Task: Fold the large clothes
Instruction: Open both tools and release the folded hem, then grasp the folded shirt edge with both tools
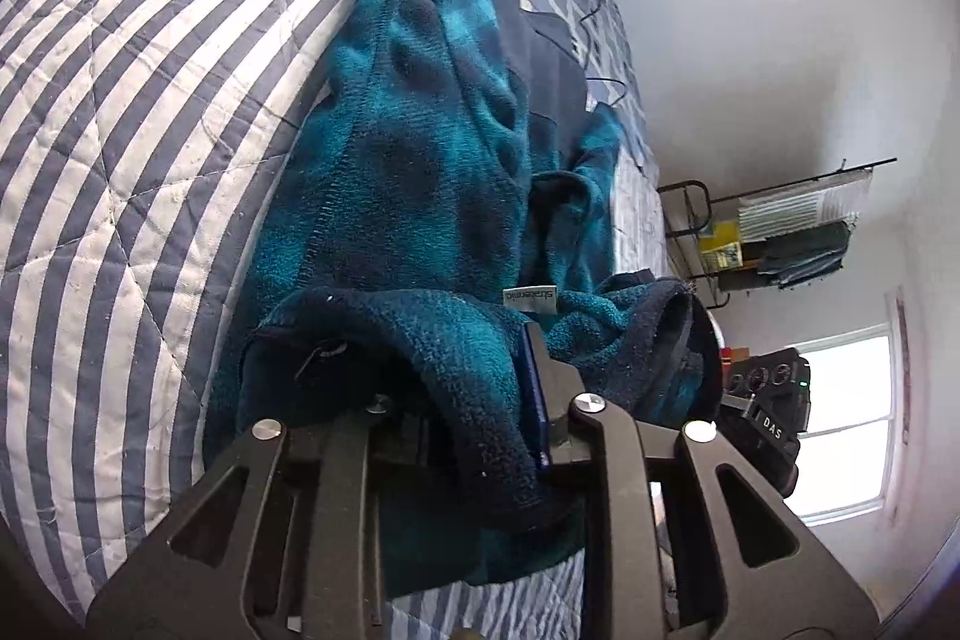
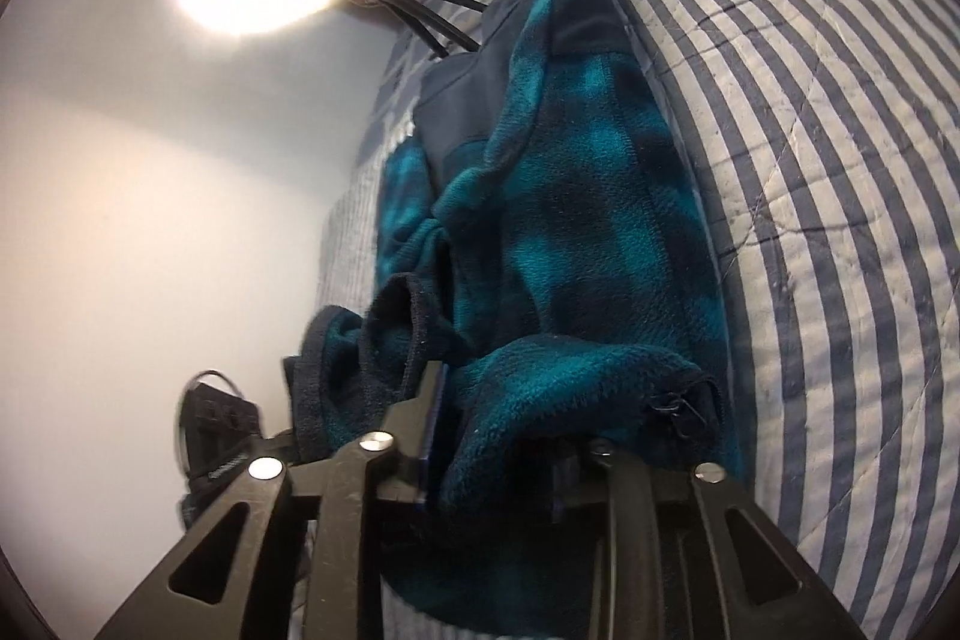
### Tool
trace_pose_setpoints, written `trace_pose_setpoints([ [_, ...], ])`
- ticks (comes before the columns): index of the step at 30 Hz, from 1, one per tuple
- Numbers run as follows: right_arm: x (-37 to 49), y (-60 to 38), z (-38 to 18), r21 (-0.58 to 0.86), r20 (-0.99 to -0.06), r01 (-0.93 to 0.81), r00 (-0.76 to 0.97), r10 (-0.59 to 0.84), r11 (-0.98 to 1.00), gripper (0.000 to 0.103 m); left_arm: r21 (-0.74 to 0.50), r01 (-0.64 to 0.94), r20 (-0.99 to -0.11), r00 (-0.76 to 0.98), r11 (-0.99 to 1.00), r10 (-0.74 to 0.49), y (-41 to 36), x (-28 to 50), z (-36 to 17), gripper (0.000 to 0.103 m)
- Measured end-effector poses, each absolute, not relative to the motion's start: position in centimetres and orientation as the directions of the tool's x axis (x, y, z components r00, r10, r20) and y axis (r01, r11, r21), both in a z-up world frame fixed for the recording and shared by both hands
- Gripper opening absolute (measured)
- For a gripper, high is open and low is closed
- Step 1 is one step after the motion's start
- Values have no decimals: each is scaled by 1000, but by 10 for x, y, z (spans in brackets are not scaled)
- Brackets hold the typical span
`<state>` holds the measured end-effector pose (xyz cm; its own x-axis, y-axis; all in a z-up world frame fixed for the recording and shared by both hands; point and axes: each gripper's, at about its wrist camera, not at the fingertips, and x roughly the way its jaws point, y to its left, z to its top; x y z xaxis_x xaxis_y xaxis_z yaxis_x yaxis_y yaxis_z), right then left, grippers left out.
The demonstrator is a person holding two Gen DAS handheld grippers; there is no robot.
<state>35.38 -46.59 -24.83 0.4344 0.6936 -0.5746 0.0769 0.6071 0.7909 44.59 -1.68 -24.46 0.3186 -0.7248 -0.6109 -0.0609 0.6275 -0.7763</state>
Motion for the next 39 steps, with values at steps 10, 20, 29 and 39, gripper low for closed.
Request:
trace_pose_setpoints([
  [10,335,-492,-224,920,-361,60,512,779,387,90,-869,-91,-487,330,486,-809,4,445,-229,55],
  [20,296,-410,-172,508,-614,-327,511,601,797,38,-725,130,-580,414,676,-702,10,427,-177,60],
  [29,322,-363,-192,331,-672,-406,533,515,852,31,-454,389,-694,409,801,-592,-29,407,-174,47],
  [39,373,-374,-226,158,-758,-253,588,281,955,18,-356,377,-774,394,855,-496,-63,470,-229,47],
])
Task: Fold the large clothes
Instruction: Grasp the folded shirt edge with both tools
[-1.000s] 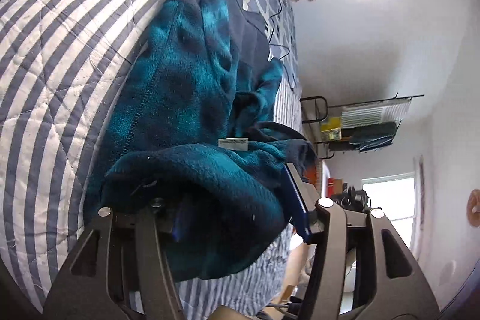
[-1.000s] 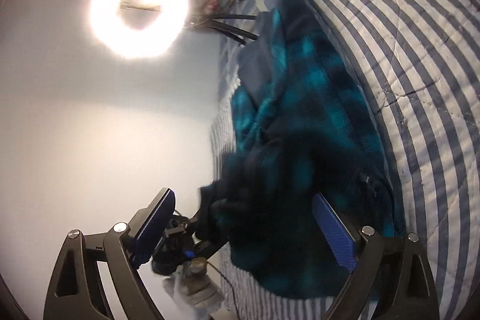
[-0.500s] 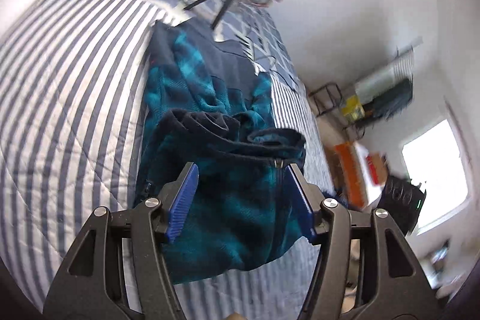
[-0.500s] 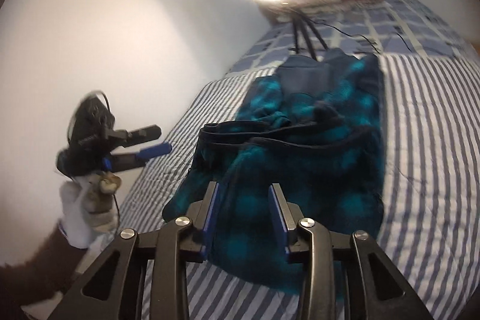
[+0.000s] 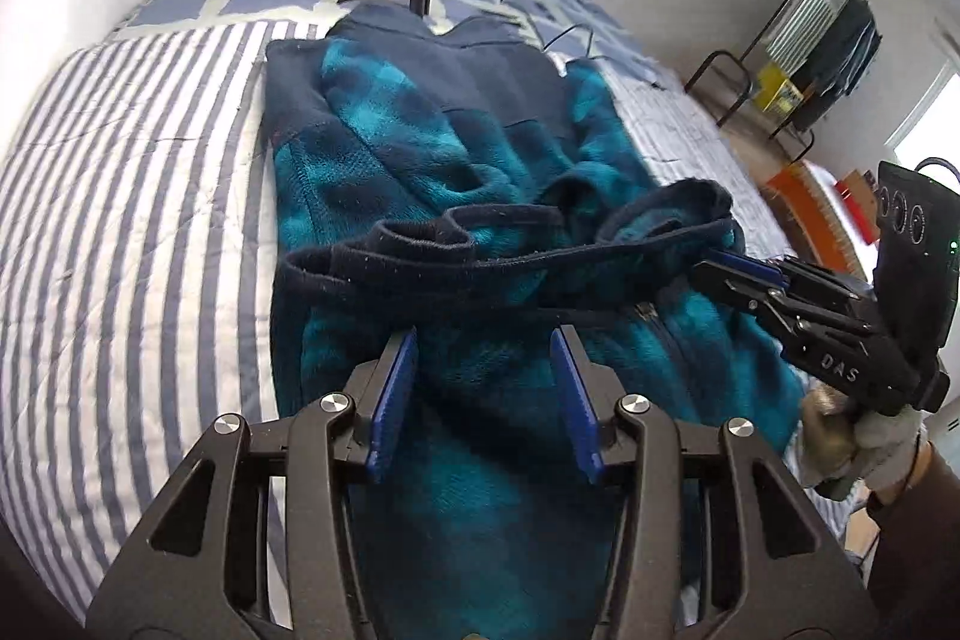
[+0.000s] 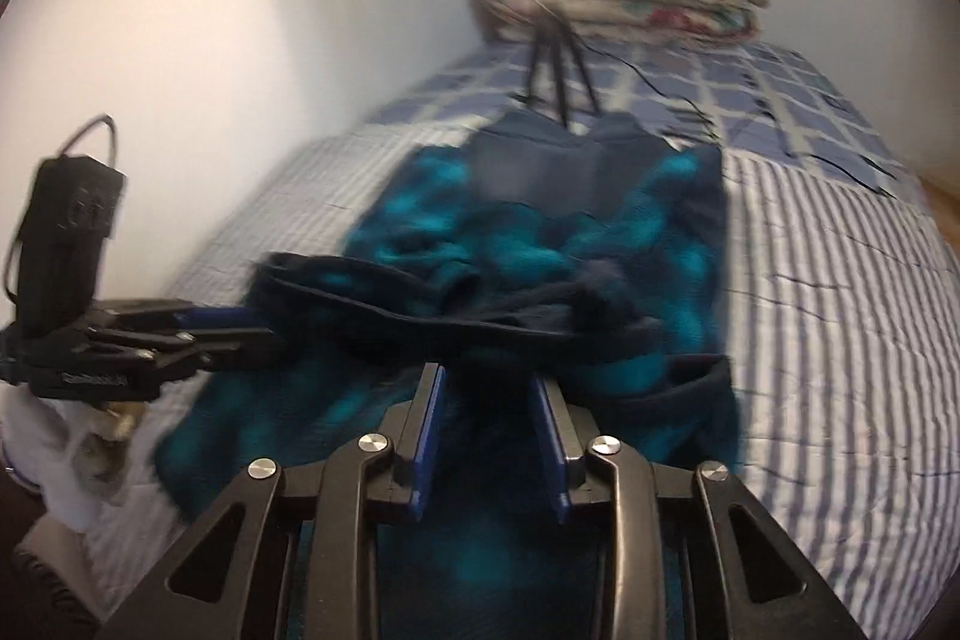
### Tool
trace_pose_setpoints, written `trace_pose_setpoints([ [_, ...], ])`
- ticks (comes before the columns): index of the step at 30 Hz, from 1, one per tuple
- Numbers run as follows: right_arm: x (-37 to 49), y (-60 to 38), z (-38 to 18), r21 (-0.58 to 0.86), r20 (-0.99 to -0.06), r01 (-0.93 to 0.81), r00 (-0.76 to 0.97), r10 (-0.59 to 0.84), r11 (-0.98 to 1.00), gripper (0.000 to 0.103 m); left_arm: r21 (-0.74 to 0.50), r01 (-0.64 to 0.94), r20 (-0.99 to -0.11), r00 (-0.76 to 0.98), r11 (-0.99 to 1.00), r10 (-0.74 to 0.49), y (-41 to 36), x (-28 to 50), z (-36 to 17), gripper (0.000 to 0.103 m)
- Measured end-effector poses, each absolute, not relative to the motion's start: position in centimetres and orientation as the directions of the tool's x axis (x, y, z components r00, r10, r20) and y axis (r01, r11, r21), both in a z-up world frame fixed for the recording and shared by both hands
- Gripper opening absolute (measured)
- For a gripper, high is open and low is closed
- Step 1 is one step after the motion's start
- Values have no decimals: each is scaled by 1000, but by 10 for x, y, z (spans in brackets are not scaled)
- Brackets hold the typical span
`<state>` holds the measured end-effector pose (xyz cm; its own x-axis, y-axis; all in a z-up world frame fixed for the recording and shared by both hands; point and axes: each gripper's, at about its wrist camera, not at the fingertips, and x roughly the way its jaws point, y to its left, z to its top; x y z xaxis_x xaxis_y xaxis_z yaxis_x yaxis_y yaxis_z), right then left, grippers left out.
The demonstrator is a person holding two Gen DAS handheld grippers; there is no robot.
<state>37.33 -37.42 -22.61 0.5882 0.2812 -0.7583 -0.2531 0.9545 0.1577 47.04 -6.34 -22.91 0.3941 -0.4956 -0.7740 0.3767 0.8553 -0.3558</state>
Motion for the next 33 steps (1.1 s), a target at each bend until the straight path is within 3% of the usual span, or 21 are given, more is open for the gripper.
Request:
trace_pose_setpoints([
  [5,394,-395,-264,218,-809,-140,528,259,966,5,-386,381,-778,355,840,-519,-65,492,-261,43],
  [9,393,-391,-264,195,-822,-148,515,244,970,4,-438,378,-753,340,815,-563,-56,494,-262,43],
  [12,391,-395,-243,231,-826,-203,476,302,952,12,-498,372,-728,312,783,-611,-40,494,-246,43],
  [14,385,-407,-226,287,-786,-238,495,370,928,26,-517,362,-703,338,776,-626,-25,499,-229,44],
  [17,386,-427,-208,296,-750,-242,540,382,924,36,-544,332,-670,381,771,-637,-1,518,-215,61],
  [20,406,-448,-201,298,-743,-194,568,354,935,35,-544,272,-671,428,794,-606,19,547,-208,62],
  [26,458,-460,-203,289,-728,-148,607,317,946,22,-531,213,-684,464,820,-563,29,595,-211,62],
  [33,526,-432,-230,223,-770,-142,581,263,964,20,-522,187,-706,451,832,-545,10,633,-235,62],
])
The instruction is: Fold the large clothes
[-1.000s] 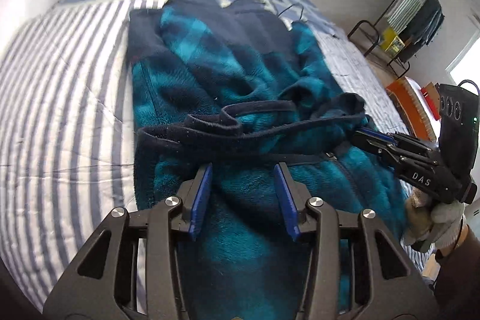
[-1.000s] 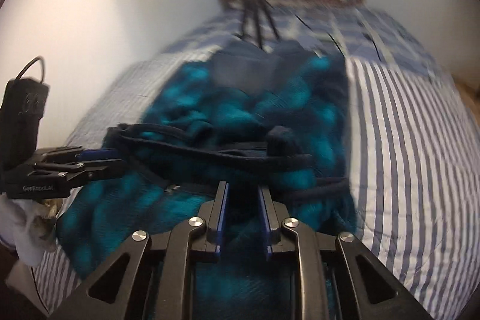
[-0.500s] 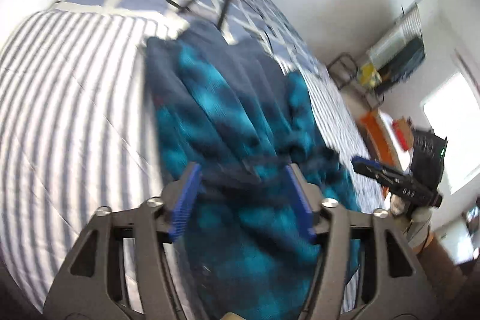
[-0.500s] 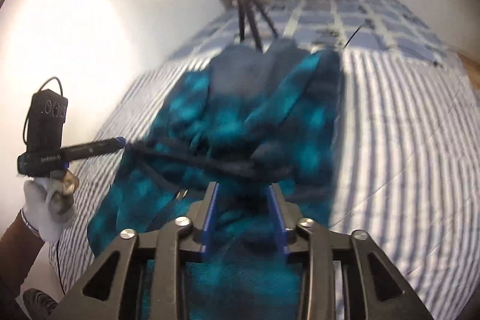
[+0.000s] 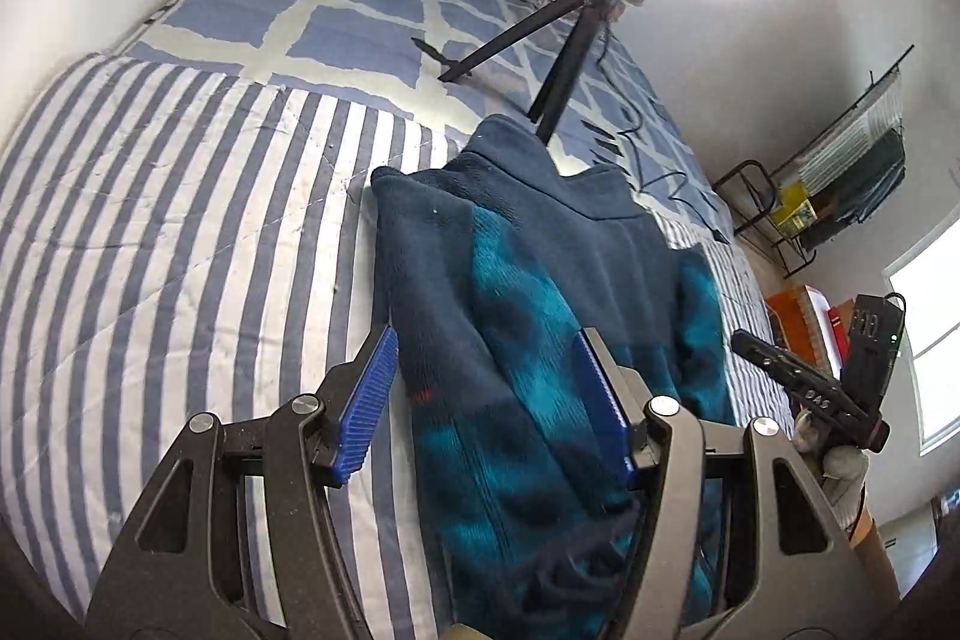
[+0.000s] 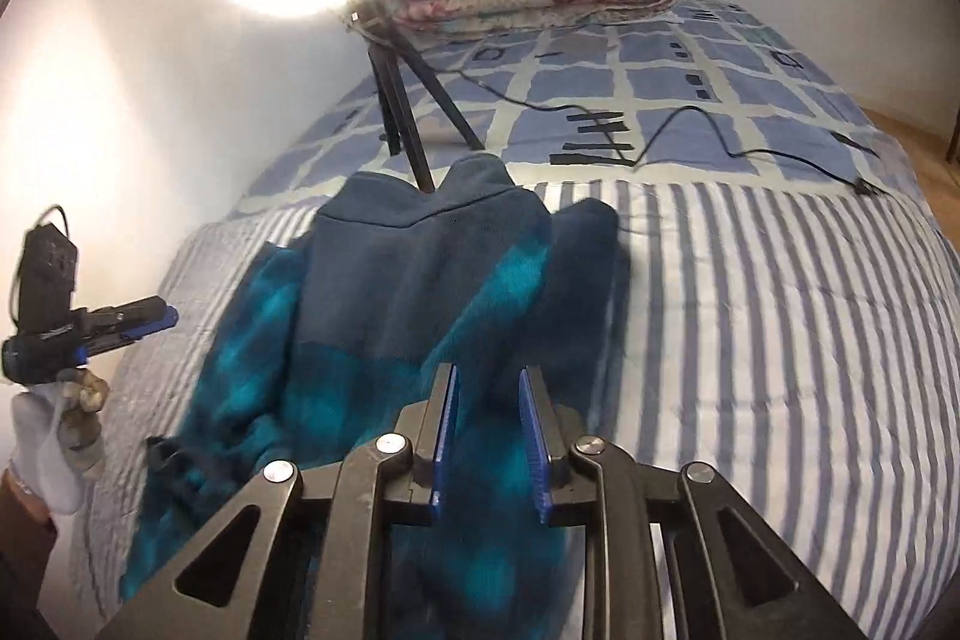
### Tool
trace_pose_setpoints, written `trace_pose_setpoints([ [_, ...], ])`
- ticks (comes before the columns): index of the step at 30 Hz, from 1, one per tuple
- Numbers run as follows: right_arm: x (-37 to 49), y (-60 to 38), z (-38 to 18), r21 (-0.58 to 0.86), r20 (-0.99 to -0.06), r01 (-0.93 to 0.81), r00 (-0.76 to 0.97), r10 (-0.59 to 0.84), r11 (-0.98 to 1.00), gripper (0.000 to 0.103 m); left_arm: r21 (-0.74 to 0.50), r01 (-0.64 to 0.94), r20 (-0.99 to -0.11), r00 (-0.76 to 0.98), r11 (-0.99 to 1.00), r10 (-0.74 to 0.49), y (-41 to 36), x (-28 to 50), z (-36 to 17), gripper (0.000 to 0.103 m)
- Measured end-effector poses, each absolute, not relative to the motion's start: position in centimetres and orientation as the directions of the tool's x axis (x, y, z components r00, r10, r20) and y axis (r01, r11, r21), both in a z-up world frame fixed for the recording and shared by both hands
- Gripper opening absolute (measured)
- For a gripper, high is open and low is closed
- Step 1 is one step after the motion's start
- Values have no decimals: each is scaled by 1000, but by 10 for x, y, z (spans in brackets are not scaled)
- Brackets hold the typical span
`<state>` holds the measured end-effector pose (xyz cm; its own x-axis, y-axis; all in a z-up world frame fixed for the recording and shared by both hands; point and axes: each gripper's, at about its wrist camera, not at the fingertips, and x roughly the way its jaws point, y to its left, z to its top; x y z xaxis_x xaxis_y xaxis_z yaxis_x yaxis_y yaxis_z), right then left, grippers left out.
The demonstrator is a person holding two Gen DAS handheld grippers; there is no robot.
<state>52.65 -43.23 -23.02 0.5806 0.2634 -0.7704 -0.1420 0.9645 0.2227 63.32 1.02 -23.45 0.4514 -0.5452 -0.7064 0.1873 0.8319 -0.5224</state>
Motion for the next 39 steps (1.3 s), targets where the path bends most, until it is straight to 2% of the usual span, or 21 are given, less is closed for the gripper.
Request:
trace_pose_setpoints([
  [6,557,-403,-274,154,-849,-192,476,230,969,21,-522,142,-726,445,841,-525,10,660,-259,62],
  [8,555,-399,-272,138,-845,-222,481,232,965,28,-546,118,-720,440,830,-536,13,670,-267,62],
  [10,554,-406,-265,175,-835,-237,478,271,956,30,-581,91,-707,435,809,-557,17,679,-275,62],
  [12,550,-427,-251,286,-773,-222,522,361,932,33,-612,73,-695,427,788,-579,20,686,-281,62],
  [14,550,-448,-244,356,-722,-180,570,393,917,50,-624,56,-694,418,780,-586,21,693,-287,62],
  [15,552,-460,-243,374,-708,-143,595,382,916,53,-626,50,-695,416,778,-586,21,695,-289,62],
  [19,566,-493,-259,434,-709,1,618,340,901,55,-645,35,-683,421,763,-597,18,702,-294,62],
  [24,586,-511,-284,518,-704,106,616,353,849,51,-582,53,-716,441,812,-542,4,709,-294,62],
  [29,605,-496,-288,499,-715,90,605,351,862,51,-406,139,-781,460,903,-422,-28,710,-290,61],
  [30,609,-491,-287,483,-724,80,596,347,872,50,-380,148,-789,463,913,-404,-32,710,-290,54],
  [32,611,-481,-288,462,-742,40,565,361,886,20,-333,165,-800,472,928,-371,-41,708,-291,37],
  [33,611,-472,-284,423,-758,15,554,344,906,15,-345,172,-800,460,923,-385,-44,708,-292,21],
  [34,609,-468,-281,391,-765,0,556,325,920,8,-369,169,-796,451,914,-405,-44,707,-293,12],
  [39,598,-445,-244,261,-762,-90,592,263,961,6,-426,154,-756,481,892,-444,-37,697,-275,8],
])
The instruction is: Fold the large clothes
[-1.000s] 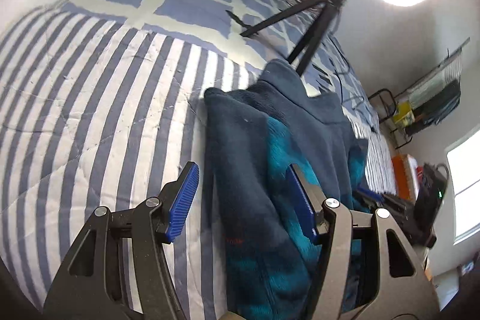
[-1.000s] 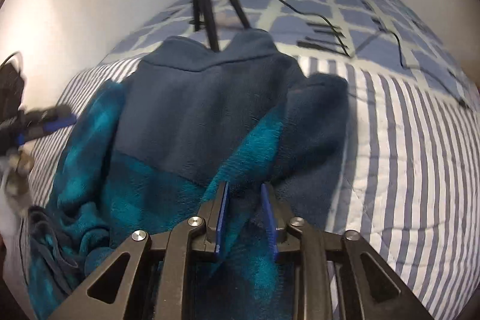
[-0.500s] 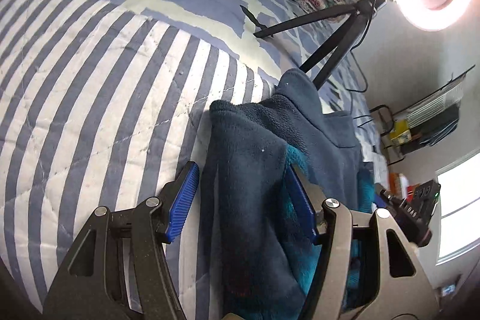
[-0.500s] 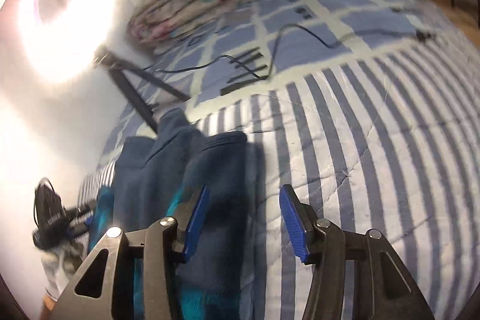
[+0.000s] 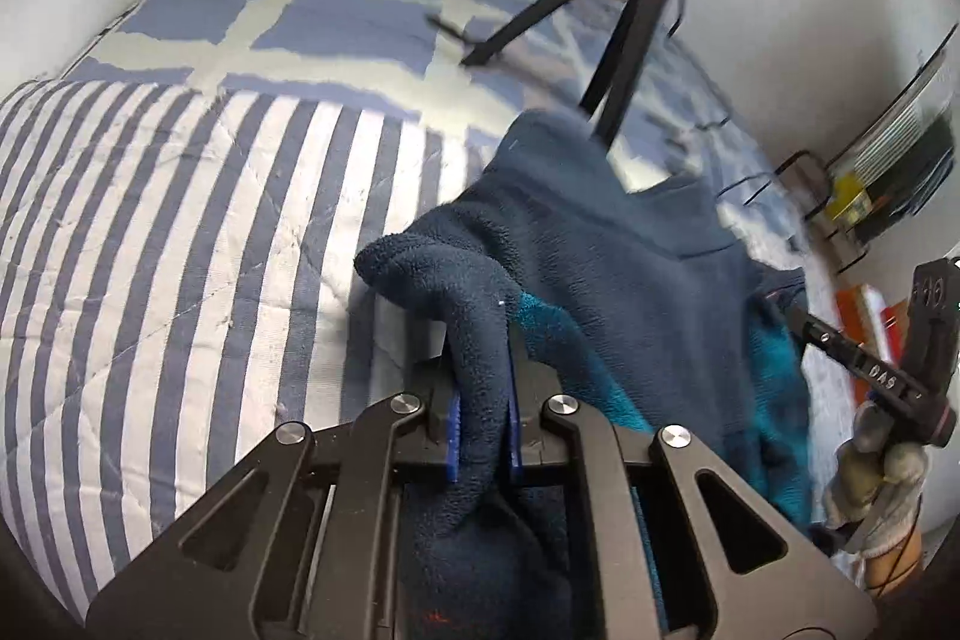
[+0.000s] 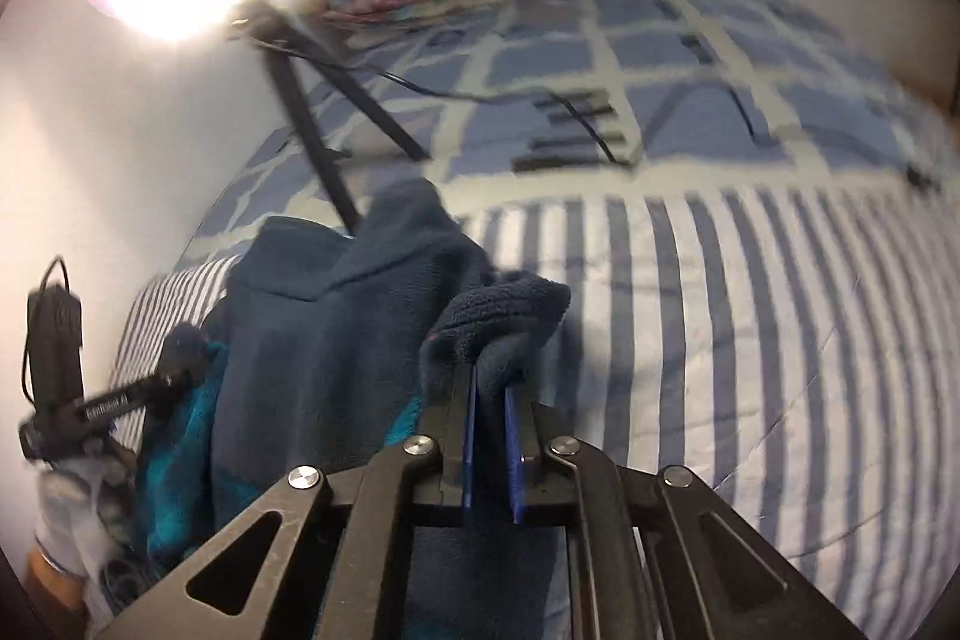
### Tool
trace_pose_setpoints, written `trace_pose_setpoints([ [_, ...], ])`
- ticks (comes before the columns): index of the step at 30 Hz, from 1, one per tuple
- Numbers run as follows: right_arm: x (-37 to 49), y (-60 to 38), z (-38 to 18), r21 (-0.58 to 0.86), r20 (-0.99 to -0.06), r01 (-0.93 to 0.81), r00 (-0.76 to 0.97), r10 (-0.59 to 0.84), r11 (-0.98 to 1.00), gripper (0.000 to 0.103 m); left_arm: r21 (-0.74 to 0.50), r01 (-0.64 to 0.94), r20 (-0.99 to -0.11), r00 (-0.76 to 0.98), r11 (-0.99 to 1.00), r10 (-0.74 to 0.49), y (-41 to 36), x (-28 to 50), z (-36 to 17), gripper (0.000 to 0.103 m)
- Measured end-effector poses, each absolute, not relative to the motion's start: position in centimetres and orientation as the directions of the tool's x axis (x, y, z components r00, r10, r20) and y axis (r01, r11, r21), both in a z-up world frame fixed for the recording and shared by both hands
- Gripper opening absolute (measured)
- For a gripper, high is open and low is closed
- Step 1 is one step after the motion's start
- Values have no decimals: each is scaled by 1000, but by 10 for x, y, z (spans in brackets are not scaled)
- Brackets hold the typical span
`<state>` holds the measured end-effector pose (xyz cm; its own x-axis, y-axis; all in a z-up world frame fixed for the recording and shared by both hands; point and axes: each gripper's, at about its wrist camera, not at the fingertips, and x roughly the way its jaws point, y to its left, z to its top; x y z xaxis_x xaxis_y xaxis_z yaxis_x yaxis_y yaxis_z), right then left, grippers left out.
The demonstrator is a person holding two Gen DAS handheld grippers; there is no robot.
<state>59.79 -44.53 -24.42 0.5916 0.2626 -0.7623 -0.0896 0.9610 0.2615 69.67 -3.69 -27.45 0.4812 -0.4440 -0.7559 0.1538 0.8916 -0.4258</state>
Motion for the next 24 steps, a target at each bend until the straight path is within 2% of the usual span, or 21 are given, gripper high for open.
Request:
trace_pose_setpoints([
  [3,588,-443,-220,232,-744,-106,621,247,967,5,-456,166,-725,501,874,-473,-30,688,-257,8],
  [12,541,-439,-168,263,-682,-147,671,291,954,4,-478,236,-651,551,846,-522,-24,644,-193,8],
  [24,431,-436,-130,289,-642,-220,677,359,932,4,-463,306,-619,560,832,-551,-22,535,-147,7],
])
